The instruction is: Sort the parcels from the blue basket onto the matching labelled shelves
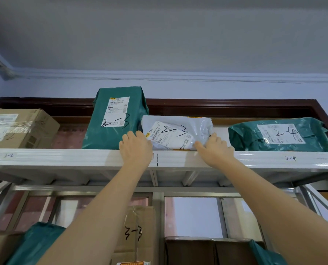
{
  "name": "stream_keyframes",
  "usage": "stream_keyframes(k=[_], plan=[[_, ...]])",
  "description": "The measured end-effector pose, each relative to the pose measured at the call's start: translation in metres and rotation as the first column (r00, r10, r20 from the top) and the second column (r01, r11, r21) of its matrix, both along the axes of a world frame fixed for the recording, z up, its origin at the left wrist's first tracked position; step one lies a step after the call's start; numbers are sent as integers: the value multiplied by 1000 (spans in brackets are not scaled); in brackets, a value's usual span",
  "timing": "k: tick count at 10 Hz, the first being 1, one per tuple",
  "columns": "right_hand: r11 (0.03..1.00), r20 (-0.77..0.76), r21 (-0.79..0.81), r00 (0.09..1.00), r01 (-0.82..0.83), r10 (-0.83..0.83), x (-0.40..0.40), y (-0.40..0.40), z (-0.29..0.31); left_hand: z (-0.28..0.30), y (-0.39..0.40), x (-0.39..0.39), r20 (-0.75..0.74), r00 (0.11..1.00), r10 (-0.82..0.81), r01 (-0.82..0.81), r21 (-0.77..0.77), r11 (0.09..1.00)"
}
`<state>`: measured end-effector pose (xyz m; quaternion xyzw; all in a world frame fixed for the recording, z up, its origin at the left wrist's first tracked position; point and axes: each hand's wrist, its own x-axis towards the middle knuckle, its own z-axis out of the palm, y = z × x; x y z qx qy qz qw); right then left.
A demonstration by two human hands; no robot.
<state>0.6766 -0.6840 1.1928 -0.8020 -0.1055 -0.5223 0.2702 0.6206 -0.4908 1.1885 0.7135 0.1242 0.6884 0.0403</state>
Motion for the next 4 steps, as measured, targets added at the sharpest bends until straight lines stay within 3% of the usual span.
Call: stream_keyframes(k=[2, 4], plan=[[998, 244, 21, 968, 54, -57, 6, -4, -18, -12, 10, 4, 176, 984, 17, -36, 106, 994], [995, 311, 92, 948, 39, -66, 3, 1, -26, -19, 23, 5, 353, 934, 54, -120, 167, 979]])
